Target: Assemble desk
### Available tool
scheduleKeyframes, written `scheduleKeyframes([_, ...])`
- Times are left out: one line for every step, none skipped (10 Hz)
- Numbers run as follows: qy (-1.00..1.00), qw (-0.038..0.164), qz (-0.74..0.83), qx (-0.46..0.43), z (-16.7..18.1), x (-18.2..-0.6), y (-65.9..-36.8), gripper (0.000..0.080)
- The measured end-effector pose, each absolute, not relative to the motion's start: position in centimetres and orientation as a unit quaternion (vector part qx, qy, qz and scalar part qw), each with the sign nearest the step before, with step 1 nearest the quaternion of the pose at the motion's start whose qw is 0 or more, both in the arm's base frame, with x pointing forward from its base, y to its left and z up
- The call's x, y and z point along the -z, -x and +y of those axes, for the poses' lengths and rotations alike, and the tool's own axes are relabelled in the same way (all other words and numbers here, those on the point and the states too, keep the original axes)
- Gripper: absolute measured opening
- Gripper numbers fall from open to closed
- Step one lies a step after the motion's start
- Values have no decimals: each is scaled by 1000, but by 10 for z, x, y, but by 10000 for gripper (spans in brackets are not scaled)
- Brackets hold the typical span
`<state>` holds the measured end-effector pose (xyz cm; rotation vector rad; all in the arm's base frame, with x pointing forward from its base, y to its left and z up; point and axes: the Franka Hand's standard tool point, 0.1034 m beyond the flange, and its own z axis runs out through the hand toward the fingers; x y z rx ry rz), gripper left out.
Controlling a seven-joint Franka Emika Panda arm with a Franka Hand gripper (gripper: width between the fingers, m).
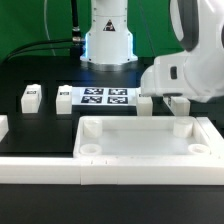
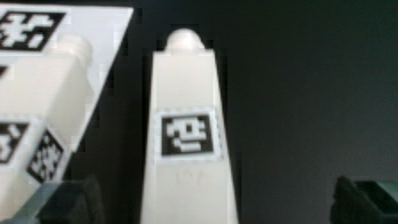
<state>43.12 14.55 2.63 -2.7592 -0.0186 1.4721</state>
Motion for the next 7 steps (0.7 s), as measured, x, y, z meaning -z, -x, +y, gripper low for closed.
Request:
scheduleKeyframes([883, 8, -7, -469, 145, -24, -431, 649])
scheduleKeyframes([882, 8, -9, -472, 143, -21, -428, 649])
scheduleKeyframes([881, 9, -8, -473, 140, -16, -425, 649])
scheduleKeyframes([878, 7, -6, -478, 138, -12, -420, 649])
scheduleKeyframes([877, 6, -4, -481, 136, -9, -419, 649])
scheduleKeyframes([876, 6, -4, -482, 136, -8, -418, 649])
scheduleKeyframes([876, 6, -3, -482, 135, -7, -417, 649])
